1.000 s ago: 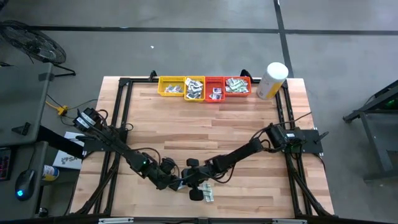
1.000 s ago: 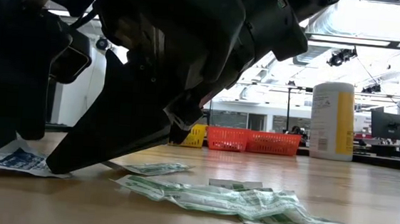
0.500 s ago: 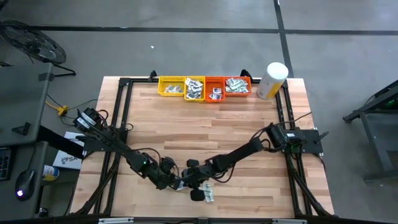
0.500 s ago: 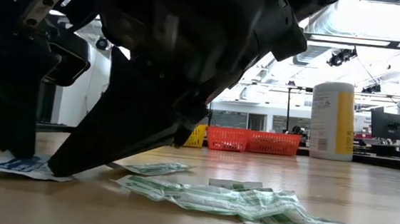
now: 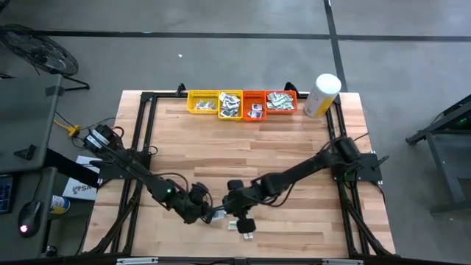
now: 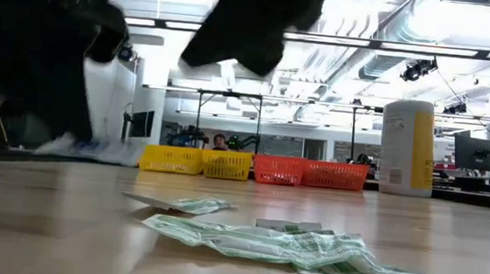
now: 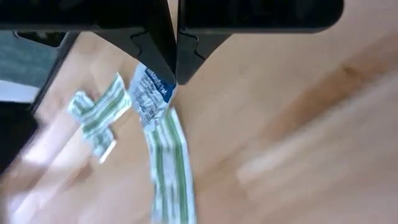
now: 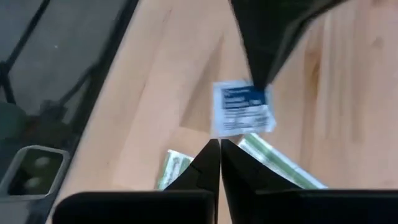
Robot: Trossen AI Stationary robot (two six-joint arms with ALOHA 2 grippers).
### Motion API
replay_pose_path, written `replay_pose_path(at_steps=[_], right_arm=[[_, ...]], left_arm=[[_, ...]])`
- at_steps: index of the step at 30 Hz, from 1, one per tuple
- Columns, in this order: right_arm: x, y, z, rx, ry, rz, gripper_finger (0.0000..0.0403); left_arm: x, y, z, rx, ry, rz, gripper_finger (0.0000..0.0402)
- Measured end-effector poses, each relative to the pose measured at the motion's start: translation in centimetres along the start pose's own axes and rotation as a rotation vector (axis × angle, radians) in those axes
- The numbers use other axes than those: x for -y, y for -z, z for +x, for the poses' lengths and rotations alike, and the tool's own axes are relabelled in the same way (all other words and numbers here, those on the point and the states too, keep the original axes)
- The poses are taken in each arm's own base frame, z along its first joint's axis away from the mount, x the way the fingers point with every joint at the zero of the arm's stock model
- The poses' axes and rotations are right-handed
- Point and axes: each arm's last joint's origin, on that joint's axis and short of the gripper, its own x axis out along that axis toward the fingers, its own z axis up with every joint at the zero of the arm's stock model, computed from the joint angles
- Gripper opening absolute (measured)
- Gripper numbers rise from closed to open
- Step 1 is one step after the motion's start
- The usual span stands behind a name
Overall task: Pick & Place First Aid Supplies
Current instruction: Put the blue pad into the left orange bin
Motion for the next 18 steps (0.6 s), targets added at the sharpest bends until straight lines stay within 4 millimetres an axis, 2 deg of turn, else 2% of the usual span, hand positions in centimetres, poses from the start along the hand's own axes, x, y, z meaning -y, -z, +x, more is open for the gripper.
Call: replay_pose_path(at_steps=[6, 13, 18], right_arm=[[-0.6, -2.0, -5.9, 0.061, 0.080, -0.021, 0.0011], [0.4, -3.6, -12.4, 0.169, 0.258, 0.012, 0.0012], [1.6, -4.3, -16.5, 0.248, 0.291, 0.047, 0.0027]], left_arm=[[2.3, -1.6, -3.5, 0.194, -0.056, 0.144, 0.0000], [5.8, -4.0, -8.0, 0.567, -0.136, 0.369, 0.0000], [8.9, -5.7, -10.6, 0.811, -0.194, 0.508, 0.0000]])
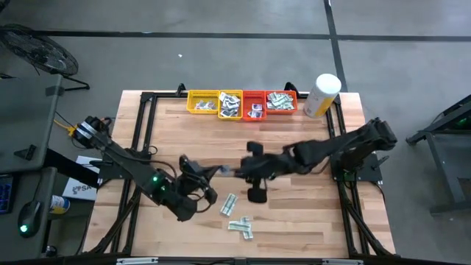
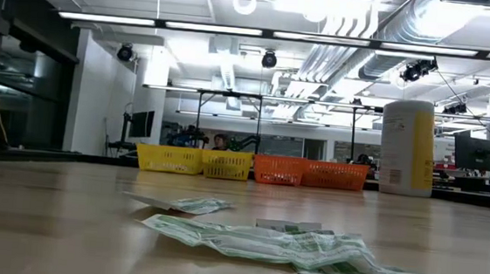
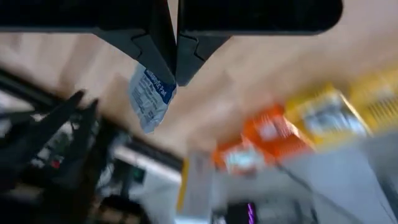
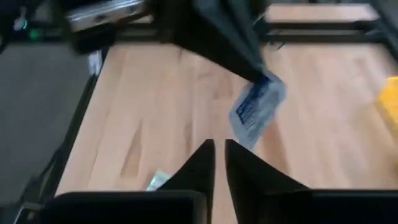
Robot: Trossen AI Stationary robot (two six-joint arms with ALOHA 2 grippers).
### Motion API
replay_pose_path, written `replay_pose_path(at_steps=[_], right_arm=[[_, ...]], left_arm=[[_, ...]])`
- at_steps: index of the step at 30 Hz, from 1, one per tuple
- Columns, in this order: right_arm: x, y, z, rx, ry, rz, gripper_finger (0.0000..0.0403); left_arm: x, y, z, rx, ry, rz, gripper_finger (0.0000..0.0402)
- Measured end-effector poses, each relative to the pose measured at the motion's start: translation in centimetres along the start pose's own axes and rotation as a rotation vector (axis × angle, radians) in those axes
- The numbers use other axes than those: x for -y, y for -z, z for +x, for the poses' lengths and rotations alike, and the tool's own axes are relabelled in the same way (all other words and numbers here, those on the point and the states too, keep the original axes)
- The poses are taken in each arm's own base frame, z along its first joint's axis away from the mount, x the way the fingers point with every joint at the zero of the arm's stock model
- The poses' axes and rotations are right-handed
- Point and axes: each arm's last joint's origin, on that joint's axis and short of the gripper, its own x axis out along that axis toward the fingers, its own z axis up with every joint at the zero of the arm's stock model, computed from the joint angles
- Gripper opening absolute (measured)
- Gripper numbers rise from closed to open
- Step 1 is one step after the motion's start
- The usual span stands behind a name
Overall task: Pick & Place First Aid Supplies
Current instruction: Put the blue pad into the left orange bin
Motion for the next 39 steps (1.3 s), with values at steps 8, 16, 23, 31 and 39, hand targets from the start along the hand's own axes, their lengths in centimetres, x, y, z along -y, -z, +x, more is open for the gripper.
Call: replay_pose_path(at_steps=[8, 16, 23, 31, 39], right_arm=[[3.4, -2.1, -5.6, 0.143, 0.162, 0.005, 0.0132], [6.0, -2.7, -6.8, 0.165, 0.155, 0.014, 0.0201], [7.1, -2.7, -6.7, 0.148, 0.124, 0.061, 0.0204], [7.5, -2.7, -6.7, 0.150, 0.183, 0.063, 0.0172], [7.8, -2.5, -6.7, 0.132, 0.222, 0.033, 0.0061]], left_arm=[[0.2, -5.8, 1.3, 0.070, -0.059, 0.167, 0.0000], [-0.6, -9.8, 3.8, 0.020, -0.013, 0.293, 0.0000], [-1.4, -11.9, 5.0, 0.006, 0.017, 0.349, 0.0000], [-2.1, -12.7, 6.2, -0.022, 0.065, 0.357, 0.0000], [-2.1, -13.1, 6.4, 0.000, 0.084, 0.369, 0.0000]])
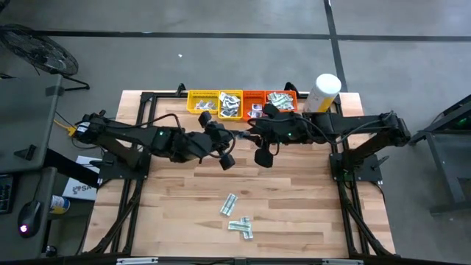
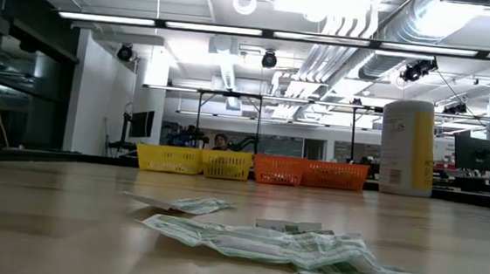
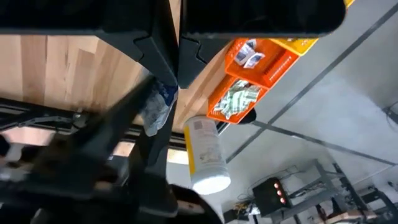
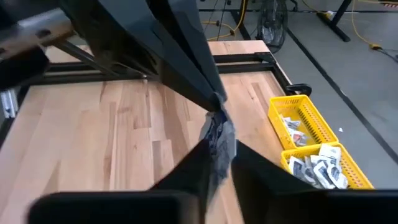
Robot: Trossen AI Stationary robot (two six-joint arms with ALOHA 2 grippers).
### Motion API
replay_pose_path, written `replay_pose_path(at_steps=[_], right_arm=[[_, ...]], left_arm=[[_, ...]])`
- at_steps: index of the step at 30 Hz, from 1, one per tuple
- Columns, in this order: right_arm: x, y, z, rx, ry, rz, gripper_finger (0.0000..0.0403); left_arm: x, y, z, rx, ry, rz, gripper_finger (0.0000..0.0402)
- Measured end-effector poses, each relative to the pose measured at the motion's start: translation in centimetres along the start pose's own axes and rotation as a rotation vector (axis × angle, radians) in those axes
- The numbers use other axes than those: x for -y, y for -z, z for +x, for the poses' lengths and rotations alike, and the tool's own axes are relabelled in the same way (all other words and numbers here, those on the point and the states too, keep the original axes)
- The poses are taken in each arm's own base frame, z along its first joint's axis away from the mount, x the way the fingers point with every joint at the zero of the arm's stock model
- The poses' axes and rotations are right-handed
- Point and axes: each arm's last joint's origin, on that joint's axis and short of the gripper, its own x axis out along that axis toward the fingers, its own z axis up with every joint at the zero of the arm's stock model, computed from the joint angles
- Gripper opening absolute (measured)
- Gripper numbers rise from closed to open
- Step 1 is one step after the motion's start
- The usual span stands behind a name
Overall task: Pick & Place First Aid Supplies
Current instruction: Put the blue pad into the left orange bin
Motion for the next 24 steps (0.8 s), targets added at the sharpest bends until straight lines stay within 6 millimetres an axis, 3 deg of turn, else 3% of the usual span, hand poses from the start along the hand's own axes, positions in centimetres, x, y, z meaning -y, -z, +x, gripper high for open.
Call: replay_pose_path(at_steps=[4, 11, 16, 20, 24], right_arm=[[0.0, 0.0, 0.0, -0.002, 0.015, -0.009, 0.0008], [0.3, 0.1, 0.0, -0.007, 0.032, -0.013, 0.0003], [1.2, 0.4, 0.1, -0.051, 0.083, 0.000, 0.0001], [2.4, 1.3, -0.1, -0.142, 0.159, 0.012, 0.0001], [4.1, 2.1, -0.3, -0.243, 0.221, 0.024, 0.0001]], left_arm=[[0.1, -0.1, 0.0, 0.005, 0.015, 0.015, 0.0000], [-0.2, -0.1, 0.2, 0.001, 0.007, 0.018, 0.0005], [-1.1, 0.1, 0.2, -0.036, -0.015, 0.083, 0.0058], [-3.2, 0.3, -1.0, -0.101, -0.072, 0.118, 0.0110], [-5.7, 0.6, -2.5, -0.169, -0.138, 0.140, 0.0133]])
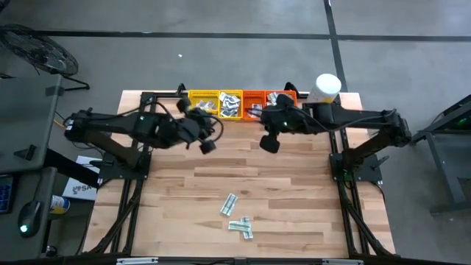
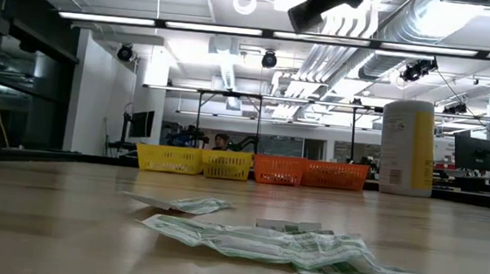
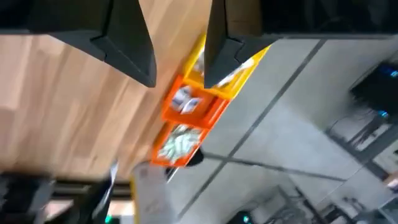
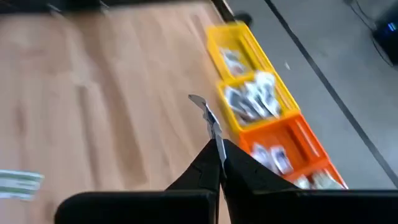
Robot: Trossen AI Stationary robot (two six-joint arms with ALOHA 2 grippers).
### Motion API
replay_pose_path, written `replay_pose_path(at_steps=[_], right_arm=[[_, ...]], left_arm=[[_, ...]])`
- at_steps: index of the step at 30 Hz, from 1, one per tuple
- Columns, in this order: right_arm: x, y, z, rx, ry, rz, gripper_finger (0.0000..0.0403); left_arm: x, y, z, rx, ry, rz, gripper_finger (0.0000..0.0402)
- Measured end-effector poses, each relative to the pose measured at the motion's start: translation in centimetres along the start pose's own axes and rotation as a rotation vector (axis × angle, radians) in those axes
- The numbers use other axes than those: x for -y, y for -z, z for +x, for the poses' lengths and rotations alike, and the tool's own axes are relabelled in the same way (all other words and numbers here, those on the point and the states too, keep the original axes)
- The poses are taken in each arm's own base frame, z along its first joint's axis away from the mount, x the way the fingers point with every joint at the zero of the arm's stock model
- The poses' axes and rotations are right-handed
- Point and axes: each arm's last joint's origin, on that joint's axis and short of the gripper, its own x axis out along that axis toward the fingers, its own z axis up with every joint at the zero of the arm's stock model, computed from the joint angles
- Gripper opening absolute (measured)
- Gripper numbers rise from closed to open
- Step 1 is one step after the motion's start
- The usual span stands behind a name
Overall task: Pick & Place First Aid Supplies
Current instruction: Put the blue pad into the left orange bin
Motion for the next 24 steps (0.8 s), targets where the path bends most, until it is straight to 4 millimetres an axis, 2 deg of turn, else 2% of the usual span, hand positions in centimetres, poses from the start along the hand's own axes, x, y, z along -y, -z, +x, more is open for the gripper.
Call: replay_pose_path(at_steps=[6, 11, 17, 24], right_arm=[[3.9, 0.6, 1.8, -0.113, 0.036, 0.024, 0.0000], [7.8, 0.9, 4.3, -0.169, 0.044, 0.079, 0.0000], [11.5, 1.3, 8.4, -0.191, 0.013, 0.177, 0.0000], [14.1, 2.5, 13.1, -0.228, 0.020, 0.284, 0.0000]], left_arm=[[-2.7, 1.7, -0.3, -0.173, 0.034, 0.055, 0.0130], [-3.5, 3.6, 0.5, -0.235, 0.059, 0.046, 0.0126], [-3.6, 7.3, 2.0, -0.197, 0.129, -0.040, 0.0126], [-3.8, 12.0, 3.4, -0.123, 0.249, -0.169, 0.0126]])
